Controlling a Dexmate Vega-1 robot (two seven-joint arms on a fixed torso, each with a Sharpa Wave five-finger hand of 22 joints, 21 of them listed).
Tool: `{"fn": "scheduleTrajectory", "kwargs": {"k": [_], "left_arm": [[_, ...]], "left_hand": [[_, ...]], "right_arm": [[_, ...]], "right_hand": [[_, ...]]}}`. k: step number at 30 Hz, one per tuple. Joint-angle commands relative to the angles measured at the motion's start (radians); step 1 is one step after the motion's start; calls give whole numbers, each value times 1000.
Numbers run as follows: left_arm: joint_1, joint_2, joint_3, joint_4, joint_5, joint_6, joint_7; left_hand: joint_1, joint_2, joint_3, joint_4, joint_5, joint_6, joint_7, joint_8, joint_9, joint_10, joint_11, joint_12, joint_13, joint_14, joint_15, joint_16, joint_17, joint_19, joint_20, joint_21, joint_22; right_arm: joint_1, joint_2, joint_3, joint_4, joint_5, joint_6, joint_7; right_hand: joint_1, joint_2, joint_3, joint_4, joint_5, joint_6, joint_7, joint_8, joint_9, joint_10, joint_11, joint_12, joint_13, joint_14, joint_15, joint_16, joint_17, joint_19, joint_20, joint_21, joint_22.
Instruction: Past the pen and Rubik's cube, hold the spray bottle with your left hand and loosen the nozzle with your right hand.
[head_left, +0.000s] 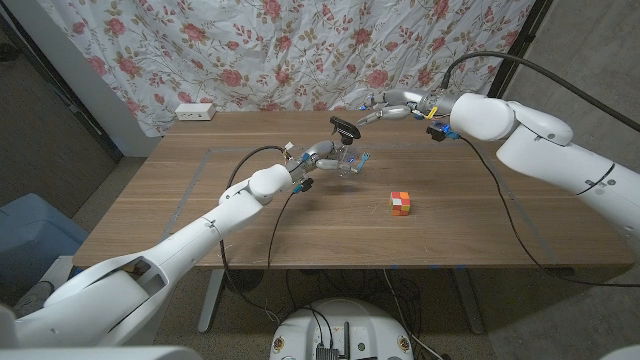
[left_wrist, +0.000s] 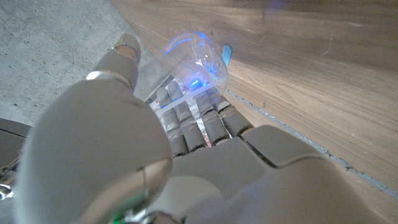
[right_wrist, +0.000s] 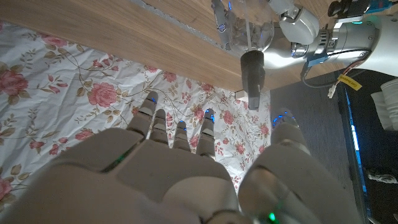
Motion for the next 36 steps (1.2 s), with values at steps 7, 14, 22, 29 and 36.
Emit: {"fn": "scheduleTrajectory", "kwargs": {"k": [7, 14, 22, 29, 36], "left_arm": [[3, -1, 4, -6, 0, 5, -1], [1, -8, 5, 7, -2, -5, -2], [-10, -19, 10, 34, -3, -22, -10], [-13, -22, 10, 41, -3, -25, -10], [-17, -26, 12, 50, -5, -30, -16]], "left_hand": [[-80, 91, 5, -6, 4, 8, 7, 9, -2, 11, -1, 0, 4, 12, -132, -3, -1, -5, -37, -3, 5], [-84, 94, 5, -6, 4, 10, 8, 10, -4, 14, -1, -1, 4, 14, -134, -6, -3, -4, -39, -2, 5], [-86, 96, 6, -7, 4, 12, 7, 11, -6, 18, -3, -2, 5, 19, -135, -7, -5, -4, -40, -2, 5], [-88, 99, 7, -7, 4, 12, 6, 12, -8, 18, -1, -5, 5, 20, -134, -9, -6, -4, -39, -2, 5], [-89, 100, 7, -8, 4, 14, 6, 13, -9, 19, -1, -6, 6, 21, -134, -10, -7, -3, -39, -2, 5]], "right_arm": [[77, 47, -87, -24, -153, -62, 115], [86, 59, -95, -26, -193, -57, 135], [90, 76, -107, -19, -243, -36, 143], [91, 91, -116, -5, -279, -31, 159], [82, 115, -126, 3, -325, -38, 151]], "right_hand": [[57, 6, 26, -6, 14, -1, -17, 8, 7, -49, 11, -1, 7, -11, 3, 9, 1, -9, 3, 5, 4], [74, 5, 32, -8, 16, 5, -18, 13, 10, -56, 10, 2, 7, -13, 2, 10, 0, -10, 3, 6, 4], [112, 6, 47, -11, 19, 25, -32, 26, 14, -69, 8, 7, 8, -3, -6, 17, -1, -3, -1, 10, 4], [143, 5, 58, -13, 22, 32, -35, 33, 18, -69, 5, 12, 9, 5, -14, 21, -2, 9, -6, 13, 3], [175, 3, 68, -14, 24, 43, -42, 42, 23, -65, 3, 17, 9, 8, -14, 24, -3, 15, -12, 14, 3]]}}
